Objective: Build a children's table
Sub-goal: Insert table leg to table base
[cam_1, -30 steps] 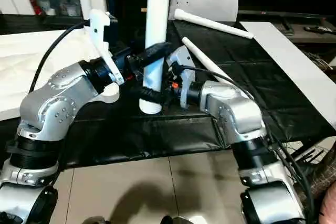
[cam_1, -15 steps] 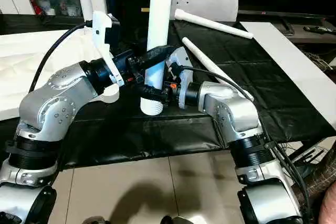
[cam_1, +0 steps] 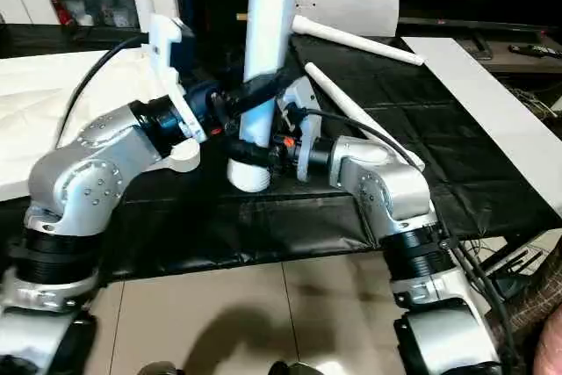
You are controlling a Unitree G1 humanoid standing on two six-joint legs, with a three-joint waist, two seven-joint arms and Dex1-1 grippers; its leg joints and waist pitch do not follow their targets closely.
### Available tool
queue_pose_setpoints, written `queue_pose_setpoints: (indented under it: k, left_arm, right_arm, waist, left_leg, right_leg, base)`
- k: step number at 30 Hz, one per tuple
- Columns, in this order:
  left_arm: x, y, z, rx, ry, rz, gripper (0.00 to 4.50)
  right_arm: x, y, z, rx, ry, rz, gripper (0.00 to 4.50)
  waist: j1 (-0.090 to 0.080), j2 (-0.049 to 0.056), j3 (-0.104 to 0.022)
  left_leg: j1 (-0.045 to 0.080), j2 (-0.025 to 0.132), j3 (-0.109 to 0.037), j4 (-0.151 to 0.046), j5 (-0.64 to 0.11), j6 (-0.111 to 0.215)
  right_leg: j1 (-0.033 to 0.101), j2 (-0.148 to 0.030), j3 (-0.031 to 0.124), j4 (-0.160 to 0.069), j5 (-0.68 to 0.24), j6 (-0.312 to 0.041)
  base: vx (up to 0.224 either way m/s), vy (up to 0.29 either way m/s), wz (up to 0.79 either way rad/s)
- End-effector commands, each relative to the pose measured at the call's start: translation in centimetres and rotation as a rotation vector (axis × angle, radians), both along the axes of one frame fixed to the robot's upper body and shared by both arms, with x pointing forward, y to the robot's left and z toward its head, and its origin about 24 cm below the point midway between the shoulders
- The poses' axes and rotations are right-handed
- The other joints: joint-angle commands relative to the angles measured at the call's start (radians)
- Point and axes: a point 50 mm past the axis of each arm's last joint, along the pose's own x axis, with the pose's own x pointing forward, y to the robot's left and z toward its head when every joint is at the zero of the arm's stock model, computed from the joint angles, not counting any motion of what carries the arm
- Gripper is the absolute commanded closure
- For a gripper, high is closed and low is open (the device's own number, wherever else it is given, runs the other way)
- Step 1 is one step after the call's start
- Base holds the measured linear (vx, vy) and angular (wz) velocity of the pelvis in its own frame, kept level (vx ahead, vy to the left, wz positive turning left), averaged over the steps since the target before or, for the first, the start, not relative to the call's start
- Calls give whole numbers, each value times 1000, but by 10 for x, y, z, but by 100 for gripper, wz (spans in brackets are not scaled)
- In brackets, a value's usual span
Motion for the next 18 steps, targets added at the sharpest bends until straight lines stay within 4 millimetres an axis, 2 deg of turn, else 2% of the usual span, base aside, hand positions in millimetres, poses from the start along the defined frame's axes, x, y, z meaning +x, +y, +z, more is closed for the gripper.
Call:
queue_pose_setpoints:
  k: [1, 3, 6, 8, 10, 11, 16, 18]
  left_arm:
    - [-28, -22, 26, -106, -98, -200, 152]
    - [-30, -25, 27, -119, -88, -213, 146]
    - [-26, -23, 26, -115, -92, -172, 112]
    - [-22, -20, 28, -140, -87, -139, 105]
    - [-18, -11, 34, -200, -79, -94, 90]
    - [-17, -7, 37, -224, -79, -81, 65]
    - [-13, 17, 44, -316, -66, -11, 59]
    - [-11, 24, 40, -289, -60, 33, 59]
  right_arm:
    - [5, -6, -11, -30, 55, -66, 257]
    - [5, -4, -12, -27, 57, -71, 257]
    - [5, -3, -13, -24, 58, -76, 257]
    - [6, -2, -13, -20, 54, -87, 257]
    - [8, -4, -14, -7, 49, -120, 257]
    - [9, -5, -15, -5, 48, -137, 257]
    - [9, -16, -22, 16, 48, -243, 257]
    - [6, -21, -24, 17, 32, -281, 257]
  waist:
    - [-2, 2, -85]
    - [-2, 2, -83]
    - [-4, 1, -81]
    - [-4, 3, -81]
    - [-3, 3, -81]
    - [-4, 3, -82]
    - [-3, 3, -80]
    - [-5, 12, -79]
  left_leg:
    - [-13, 3, 13, -61, 9, 43]
    - [-11, 1, 14, -61, -2, 46]
    - [-10, -2, 14, -62, -13, 52]
    - [-11, -2, 13, -62, -12, 49]
    - [-11, -3, 13, -61, -15, 44]
    - [-11, -2, 12, -61, -13, 42]
    - [-13, -1, 11, -62, -1, 38]
    - [-12, -1, 11, -62, 1, 40]
  right_leg:
    - [84, -82, 75, -57, -284, -28]
    - [82, -80, 74, -63, -302, -22]
    - [81, -76, 71, -70, -337, 11]
    - [81, -76, 70, -72, -345, 21]
    - [81, -77, 69, -73, -349, 25]
    - [81, -77, 69, -71, -341, 21]
    - [82, -76, 71, -62, -289, 3]
    - [81, -73, 71, -63, -280, 11]
  base:
    - [0, 0, 0]
    - [0, 0, 0]
    - [0, 0, 0]
    - [0, 0, 0]
    - [0, 0, 0]
    - [0, 0, 0]
    - [0, 0, 0]
    - [0, 0, 0]
